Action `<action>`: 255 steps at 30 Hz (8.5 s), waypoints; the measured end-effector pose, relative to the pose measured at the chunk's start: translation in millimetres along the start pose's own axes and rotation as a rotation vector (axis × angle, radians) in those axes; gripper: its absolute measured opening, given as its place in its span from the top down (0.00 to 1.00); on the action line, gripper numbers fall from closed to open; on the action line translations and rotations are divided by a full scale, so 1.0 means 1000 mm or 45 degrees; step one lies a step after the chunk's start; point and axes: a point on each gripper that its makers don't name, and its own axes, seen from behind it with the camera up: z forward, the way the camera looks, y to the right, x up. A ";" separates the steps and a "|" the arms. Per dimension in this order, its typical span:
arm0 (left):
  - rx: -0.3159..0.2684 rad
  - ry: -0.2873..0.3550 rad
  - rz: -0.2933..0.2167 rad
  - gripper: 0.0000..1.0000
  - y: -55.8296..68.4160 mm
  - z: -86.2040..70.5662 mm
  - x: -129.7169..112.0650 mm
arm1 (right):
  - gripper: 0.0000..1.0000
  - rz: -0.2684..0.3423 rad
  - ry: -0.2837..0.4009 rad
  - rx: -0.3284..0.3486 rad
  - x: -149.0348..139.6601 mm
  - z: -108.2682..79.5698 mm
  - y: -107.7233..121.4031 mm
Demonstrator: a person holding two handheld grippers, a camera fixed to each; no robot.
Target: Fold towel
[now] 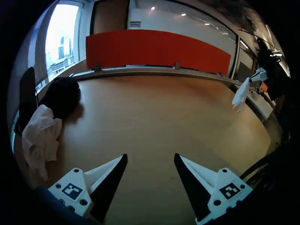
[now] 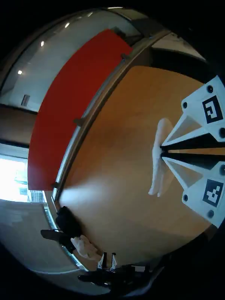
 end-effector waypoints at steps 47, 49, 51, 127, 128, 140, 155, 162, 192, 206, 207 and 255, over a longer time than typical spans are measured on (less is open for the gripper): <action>0.029 -0.028 0.035 0.08 0.009 -0.002 0.000 | 0.95 0.197 -0.211 -0.086 -0.151 -0.014 0.060; 0.029 -0.028 0.039 0.08 0.009 -0.002 0.000 | 0.95 0.210 -0.228 -0.092 -0.161 -0.014 0.061; 0.029 -0.029 0.043 0.08 0.010 -0.003 0.000 | 0.95 0.224 -0.248 -0.099 -0.171 -0.013 0.062; 0.048 -0.059 0.089 0.08 0.008 -0.008 -0.003 | 0.17 0.436 -0.635 -0.339 -0.337 -0.009 0.063; 0.048 -0.059 0.088 0.08 0.008 -0.008 -0.003 | 0.17 0.435 -0.635 -0.337 -0.337 -0.009 0.063; 0.042 -0.054 0.086 0.08 0.008 -0.006 -0.002 | 0.16 0.419 -0.617 -0.316 -0.331 -0.011 0.058; 0.036 -0.045 0.078 0.08 0.006 -0.005 -0.002 | 0.00 0.388 -0.505 -0.224 -0.292 0.001 0.027; 0.042 -0.042 0.068 0.08 0.002 -0.008 -0.004 | 0.00 0.368 -0.457 -0.170 -0.274 0.013 0.005; 0.079 -0.045 0.035 0.08 -0.019 -0.022 -0.014 | 0.38 0.336 -0.403 -0.059 -0.235 0.059 -0.044; 0.086 -0.049 0.030 0.08 -0.022 -0.023 -0.017 | 0.68 0.339 -0.416 -0.056 -0.237 0.063 -0.046; 0.087 -0.049 0.030 0.08 -0.022 -0.023 -0.017 | 0.72 0.339 -0.415 -0.056 -0.237 0.063 -0.046; 0.058 -0.015 0.039 0.08 -0.015 -0.018 -0.007 | 0.93 0.244 -0.284 -0.148 -0.191 -0.004 -0.001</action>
